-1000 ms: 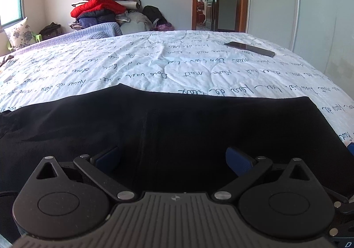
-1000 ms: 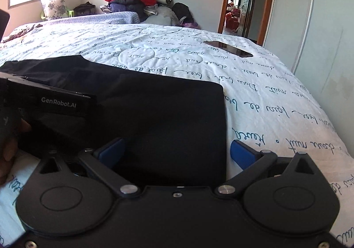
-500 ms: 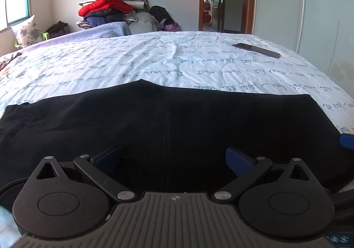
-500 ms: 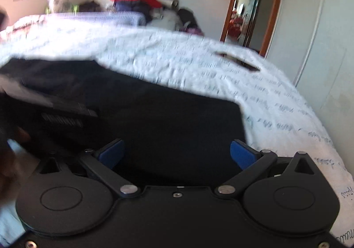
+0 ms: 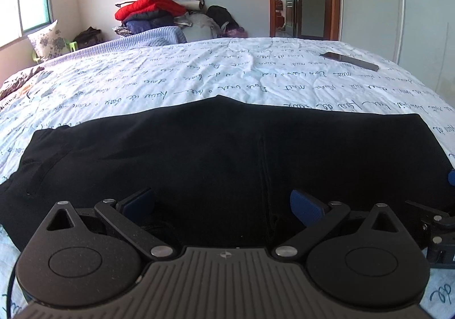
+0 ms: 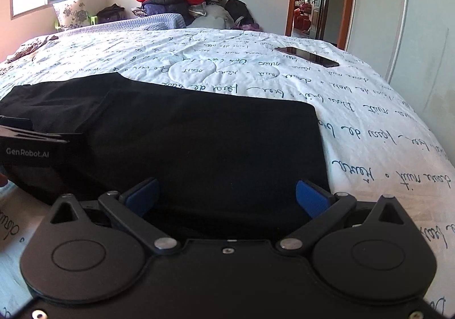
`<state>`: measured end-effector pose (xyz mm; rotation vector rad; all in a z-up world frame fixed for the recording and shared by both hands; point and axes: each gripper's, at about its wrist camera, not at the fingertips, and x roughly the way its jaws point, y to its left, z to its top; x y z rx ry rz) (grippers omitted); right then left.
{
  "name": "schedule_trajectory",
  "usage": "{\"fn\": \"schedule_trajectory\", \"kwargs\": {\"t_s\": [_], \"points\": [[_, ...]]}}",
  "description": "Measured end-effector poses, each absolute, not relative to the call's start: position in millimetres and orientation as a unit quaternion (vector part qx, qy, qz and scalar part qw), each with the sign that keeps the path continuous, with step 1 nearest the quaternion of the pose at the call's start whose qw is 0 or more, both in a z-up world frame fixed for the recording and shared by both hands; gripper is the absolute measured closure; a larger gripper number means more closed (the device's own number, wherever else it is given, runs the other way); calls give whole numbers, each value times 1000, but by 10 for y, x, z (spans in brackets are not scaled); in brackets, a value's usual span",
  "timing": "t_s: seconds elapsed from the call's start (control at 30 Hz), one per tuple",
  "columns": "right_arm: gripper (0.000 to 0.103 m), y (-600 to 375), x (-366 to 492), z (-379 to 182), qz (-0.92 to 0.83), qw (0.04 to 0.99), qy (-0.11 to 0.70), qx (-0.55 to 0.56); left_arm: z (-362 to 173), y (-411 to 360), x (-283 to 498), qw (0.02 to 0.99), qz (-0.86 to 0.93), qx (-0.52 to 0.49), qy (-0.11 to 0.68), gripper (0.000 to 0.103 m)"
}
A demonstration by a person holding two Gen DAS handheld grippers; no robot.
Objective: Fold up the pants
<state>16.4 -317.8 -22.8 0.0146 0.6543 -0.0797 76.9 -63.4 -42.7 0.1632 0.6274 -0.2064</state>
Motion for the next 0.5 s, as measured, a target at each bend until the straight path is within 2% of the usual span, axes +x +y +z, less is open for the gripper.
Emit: {"fn": "schedule_trajectory", "kwargs": {"t_s": [0.2,0.4,0.5], "points": [[0,-3185,167,-225,-39,946,321,5,-335,-413,716,942,-96,73,314,0],[0,-3150,151,-156,-52,944,327,4,-241,-55,681,947,-27,108,302,0],[0,-3034,88,27,-44,954,293,36,-293,79,736,943,0,124,308,0]]}}
